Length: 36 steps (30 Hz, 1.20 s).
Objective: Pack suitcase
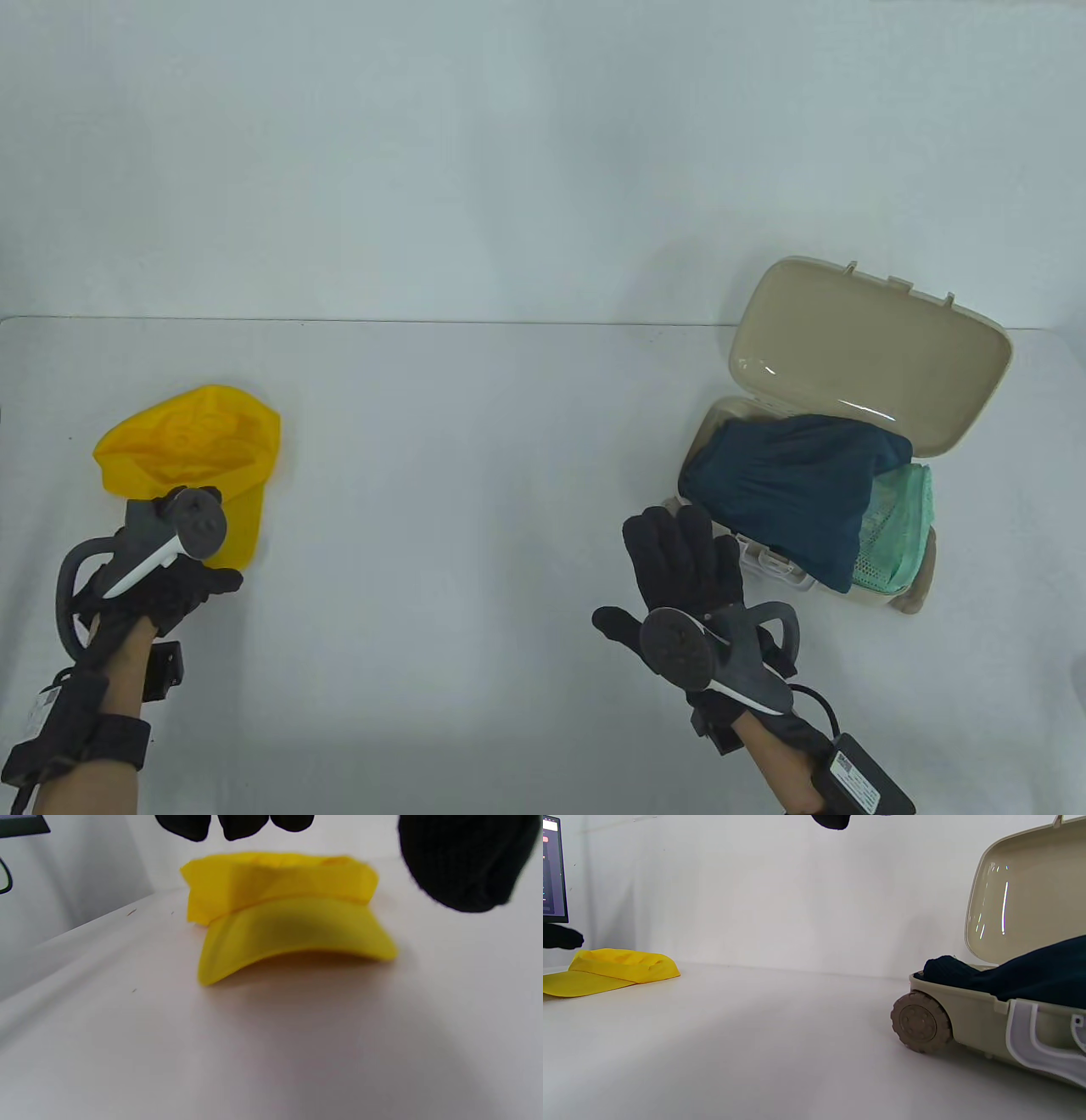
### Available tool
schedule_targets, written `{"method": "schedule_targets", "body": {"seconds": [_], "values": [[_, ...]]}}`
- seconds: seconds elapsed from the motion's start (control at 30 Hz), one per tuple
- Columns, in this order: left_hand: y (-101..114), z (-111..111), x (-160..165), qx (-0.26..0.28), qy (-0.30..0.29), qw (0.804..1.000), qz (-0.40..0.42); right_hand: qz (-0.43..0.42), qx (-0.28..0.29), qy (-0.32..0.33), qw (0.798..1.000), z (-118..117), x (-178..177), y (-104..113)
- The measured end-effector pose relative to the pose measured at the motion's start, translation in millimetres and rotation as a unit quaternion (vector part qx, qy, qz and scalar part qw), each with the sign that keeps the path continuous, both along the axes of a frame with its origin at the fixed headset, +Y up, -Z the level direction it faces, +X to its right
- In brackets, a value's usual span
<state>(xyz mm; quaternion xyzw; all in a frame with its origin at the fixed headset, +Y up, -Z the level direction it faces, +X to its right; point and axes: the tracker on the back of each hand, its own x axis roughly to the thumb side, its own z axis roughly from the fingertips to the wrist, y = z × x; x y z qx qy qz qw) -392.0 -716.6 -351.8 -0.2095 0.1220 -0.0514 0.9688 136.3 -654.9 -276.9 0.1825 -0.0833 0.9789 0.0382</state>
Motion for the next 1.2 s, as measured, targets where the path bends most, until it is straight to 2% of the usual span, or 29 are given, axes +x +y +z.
{"method": "schedule_targets", "body": {"seconds": [0.17, 0.23, 0.33, 0.5, 0.57, 0.63, 0.8, 1.07, 1.2], "values": [[-28.0, -11.4, -20.1, -0.07, 0.03, 0.997, 0.01, -0.012, -0.017, -0.011, 1.0, -3.2, 2.7, -2.0], [-35.3, -14.3, -23.0, -0.082, 0.04, 0.996, 0.02, -0.019, -0.024, -0.011, 0.999, -3.7, 2.8, -2.2], [-38.5, -17.1, -23.4, -0.069, 0.043, 0.996, 0.026, -0.016, -0.02, -0.012, 1.0, -3.5, 3.1, -2.1], [-35.7, -15.8, -16.8, -0.013, 0.036, 0.997, -0.066, -0.018, -0.022, -0.009, 1.0, -3.4, 2.7, -2.9], [-25.3, -14.2, -13.0, 0.04, 0.038, 0.994, -0.095, -0.02, -0.021, -0.007, 1.0, -2.7, 2.3, -2.7], [-10.6, -12.9, -10.0, 0.08, 0.045, 0.992, -0.086, -0.02, -0.019, -0.005, 1.0, -2.6, 2.0, -3.1], [38.1, -2.4, 12.5, 0.163, 0.025, 0.984, -0.069, -0.021, -0.023, 0.002, 1.0, -2.1, 0.9, -3.9], [111.3, 27.5, 88.9, 0.269, -0.067, 0.959, -0.053, -0.026, -0.021, 0.011, 0.999, 0.0, 0.2, -2.8], [126.6, 40.5, 127.7, 0.306, -0.109, 0.946, -0.02, -0.029, -0.034, 0.01, 0.999, -1.5, 1.1, -5.3]]}}
